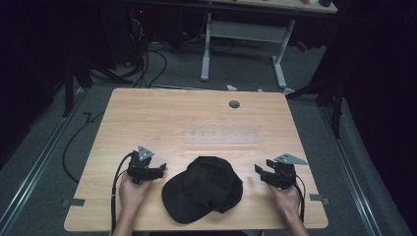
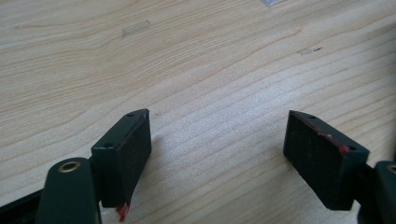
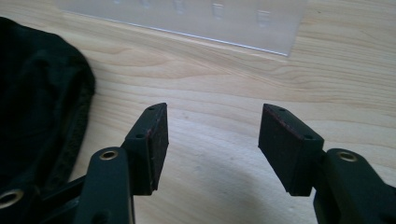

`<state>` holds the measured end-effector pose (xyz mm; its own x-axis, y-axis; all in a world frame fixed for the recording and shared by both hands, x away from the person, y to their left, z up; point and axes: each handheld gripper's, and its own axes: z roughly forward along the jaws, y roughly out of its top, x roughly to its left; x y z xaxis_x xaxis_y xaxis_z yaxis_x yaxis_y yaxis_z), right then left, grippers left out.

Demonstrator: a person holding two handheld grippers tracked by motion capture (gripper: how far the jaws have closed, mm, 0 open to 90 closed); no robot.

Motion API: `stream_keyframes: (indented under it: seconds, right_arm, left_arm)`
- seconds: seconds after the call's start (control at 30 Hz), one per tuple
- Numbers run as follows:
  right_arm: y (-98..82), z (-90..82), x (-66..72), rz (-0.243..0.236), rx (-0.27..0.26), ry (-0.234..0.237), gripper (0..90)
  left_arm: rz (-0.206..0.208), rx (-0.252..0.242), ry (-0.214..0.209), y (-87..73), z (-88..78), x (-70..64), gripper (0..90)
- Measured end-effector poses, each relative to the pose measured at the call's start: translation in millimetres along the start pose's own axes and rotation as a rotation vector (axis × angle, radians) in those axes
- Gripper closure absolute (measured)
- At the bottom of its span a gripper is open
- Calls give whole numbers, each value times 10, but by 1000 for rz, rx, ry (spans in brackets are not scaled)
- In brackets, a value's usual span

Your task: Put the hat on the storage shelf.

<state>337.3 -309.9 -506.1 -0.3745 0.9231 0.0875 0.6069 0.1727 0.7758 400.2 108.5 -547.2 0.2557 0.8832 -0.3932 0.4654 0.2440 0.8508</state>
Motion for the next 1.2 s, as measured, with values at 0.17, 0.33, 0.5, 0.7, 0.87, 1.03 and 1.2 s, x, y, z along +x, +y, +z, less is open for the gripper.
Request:
stream_keyframes:
  seconds: [0.17, 0.33, 0.5, 0.7, 0.87, 1.03, 1.2]
  right_arm:
    - [10, -78, 87, -18, -10, 32, 431]
    - [30, -170, 270, -54, -14, 78, 434]
    - [38, -183, 378, -75, -10, 114, 434]
    - [41, -152, 494, -91, 14, 144, 437]
    - [40, -123, 546, -90, 30, 159, 444]
    - [18, -88, 589, -96, 54, 167, 458]
    - [-15, -54, 620, -107, 72, 165, 461]
  left_arm:
    - [0, 0, 0, 0, 0, 0, 237]
    - [0, 0, 0, 0, 0, 0, 238]
    - [-1, 0, 0, 0, 0, 1, 238]
    - [0, 0, 0, 1, 0, 1, 238]
    - [-1, 0, 0, 1, 0, 1, 239]
    - [-1, -1, 0, 1, 0, 1, 239]
    - [-4, -5, 9, 3, 4, 5, 237]
